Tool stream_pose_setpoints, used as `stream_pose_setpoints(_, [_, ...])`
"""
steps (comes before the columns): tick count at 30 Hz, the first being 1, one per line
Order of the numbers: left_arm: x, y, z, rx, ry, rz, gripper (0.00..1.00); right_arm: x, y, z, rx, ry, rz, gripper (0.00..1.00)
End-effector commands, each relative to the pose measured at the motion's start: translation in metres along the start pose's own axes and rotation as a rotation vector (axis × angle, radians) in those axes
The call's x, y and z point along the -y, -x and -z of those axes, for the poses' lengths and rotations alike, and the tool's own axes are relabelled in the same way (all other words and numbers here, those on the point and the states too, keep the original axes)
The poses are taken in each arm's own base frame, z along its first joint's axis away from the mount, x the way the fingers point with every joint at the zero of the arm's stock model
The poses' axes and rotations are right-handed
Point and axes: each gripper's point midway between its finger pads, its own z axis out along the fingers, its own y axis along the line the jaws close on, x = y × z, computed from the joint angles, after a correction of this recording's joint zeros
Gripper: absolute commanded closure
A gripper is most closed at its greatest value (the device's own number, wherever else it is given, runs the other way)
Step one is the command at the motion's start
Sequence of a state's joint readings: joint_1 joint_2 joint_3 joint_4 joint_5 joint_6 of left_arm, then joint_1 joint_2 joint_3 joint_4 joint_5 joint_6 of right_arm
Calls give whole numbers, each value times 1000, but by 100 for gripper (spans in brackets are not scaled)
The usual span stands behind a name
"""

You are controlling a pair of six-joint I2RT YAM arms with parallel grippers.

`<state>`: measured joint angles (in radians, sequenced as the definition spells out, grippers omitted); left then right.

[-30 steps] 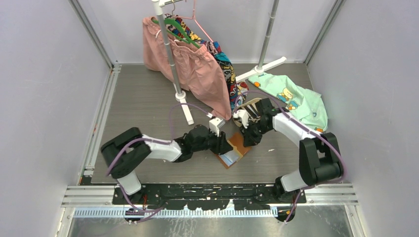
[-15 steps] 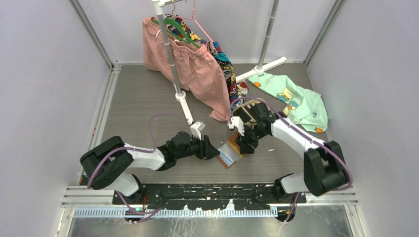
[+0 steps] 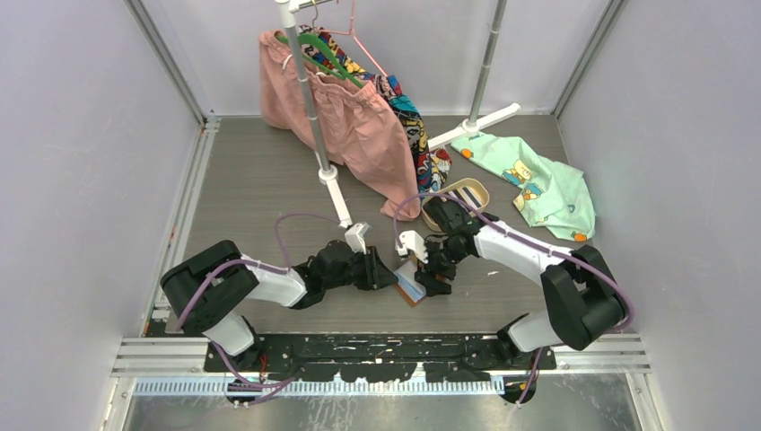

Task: Put the credit cards into the card holder
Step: Open the card holder at the center of the board.

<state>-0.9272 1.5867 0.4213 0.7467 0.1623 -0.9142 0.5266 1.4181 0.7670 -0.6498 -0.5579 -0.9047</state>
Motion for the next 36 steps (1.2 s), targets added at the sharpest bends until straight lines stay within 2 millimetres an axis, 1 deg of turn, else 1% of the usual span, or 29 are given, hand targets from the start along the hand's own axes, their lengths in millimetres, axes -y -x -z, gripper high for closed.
stream_pose_setpoints(1, [4, 14, -4, 21, 33, -8, 72, 13, 27, 7, 46, -56, -12, 21])
stream_pose_setpoints(4, [1, 14, -7, 21, 47, -15, 73, 13, 40, 6, 64, -81, -65, 14])
stream_pose_setpoints(6, [-1, 13, -10, 17, 52, -18, 73, 17, 45, 4, 52, -106, -113, 12])
stream_pose_setpoints(10, [-4, 12, -16, 17, 49, -18, 75, 18, 44, -6, -16, -115, -207, 12])
stream_pose_setpoints(12, [-4, 11, -17, 16, 47, -17, 75, 18, 43, -9, -45, -122, -230, 9])
stream_pose_setpoints(18, [-10, 6, -18, 8, 56, -19, 76, 20, 46, -13, -58, -137, -300, 8])
stream_pose_setpoints(24, [-11, 4, -21, 7, 44, -6, 78, 11, 63, -10, 8, -91, -364, 7])
stream_pose_setpoints(29, [-14, 1, -22, 10, 43, 7, 80, 22, 59, -13, -9, -170, -485, 6])
stream_pose_setpoints(33, [-17, -1, -21, 14, 46, 14, 81, 26, 45, -19, -59, -198, -512, 6])
stream_pose_setpoints(36, [-18, -1, -20, 17, 42, 15, 81, 29, 39, -23, -93, -219, -513, 6])
